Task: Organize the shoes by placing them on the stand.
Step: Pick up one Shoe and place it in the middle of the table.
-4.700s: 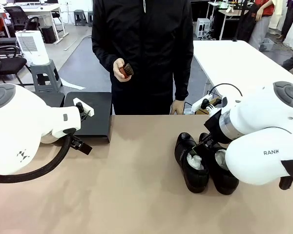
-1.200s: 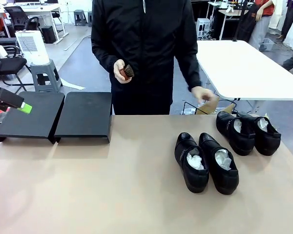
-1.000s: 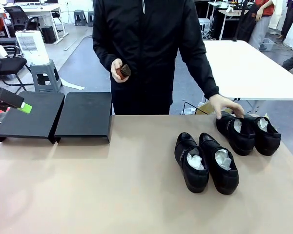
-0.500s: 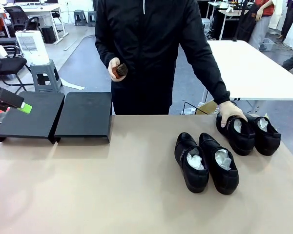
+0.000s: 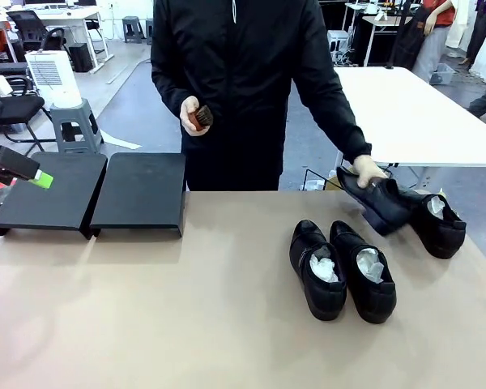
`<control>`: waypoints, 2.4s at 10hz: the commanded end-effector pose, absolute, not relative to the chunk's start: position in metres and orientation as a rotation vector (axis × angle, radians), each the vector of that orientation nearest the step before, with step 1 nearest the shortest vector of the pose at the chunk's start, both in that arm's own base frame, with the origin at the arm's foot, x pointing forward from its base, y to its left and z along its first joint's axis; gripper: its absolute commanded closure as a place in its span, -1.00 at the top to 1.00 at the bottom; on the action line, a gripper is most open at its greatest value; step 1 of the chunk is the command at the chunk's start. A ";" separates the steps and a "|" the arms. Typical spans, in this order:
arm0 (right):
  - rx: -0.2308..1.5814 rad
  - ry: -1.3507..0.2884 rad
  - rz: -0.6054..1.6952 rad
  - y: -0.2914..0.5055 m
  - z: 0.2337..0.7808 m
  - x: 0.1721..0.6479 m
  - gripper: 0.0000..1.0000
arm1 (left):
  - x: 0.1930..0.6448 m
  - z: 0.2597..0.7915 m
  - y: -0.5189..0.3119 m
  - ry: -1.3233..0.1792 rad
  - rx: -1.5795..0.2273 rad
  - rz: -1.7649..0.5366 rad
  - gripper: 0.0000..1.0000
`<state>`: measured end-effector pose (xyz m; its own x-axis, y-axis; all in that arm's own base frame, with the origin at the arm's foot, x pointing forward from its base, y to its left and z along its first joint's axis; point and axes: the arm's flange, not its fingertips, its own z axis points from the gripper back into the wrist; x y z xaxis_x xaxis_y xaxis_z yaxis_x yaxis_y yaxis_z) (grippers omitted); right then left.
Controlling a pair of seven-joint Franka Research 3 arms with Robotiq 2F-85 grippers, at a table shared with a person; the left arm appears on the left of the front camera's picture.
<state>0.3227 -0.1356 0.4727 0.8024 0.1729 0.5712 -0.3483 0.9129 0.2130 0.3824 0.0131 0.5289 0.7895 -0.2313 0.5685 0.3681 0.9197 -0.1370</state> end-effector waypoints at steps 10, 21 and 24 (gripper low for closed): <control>0.085 -0.398 0.447 0.059 0.497 0.331 1.00 | 0.381 0.530 0.014 -0.582 -0.261 -0.327 1.00; -0.071 -0.136 0.387 0.211 0.483 0.342 1.00 | 0.381 0.530 0.014 -0.582 -0.261 -0.327 1.00; -0.040 -0.135 0.288 0.227 0.466 0.352 0.26 | 0.381 0.530 0.014 -0.582 -0.261 -0.327 1.00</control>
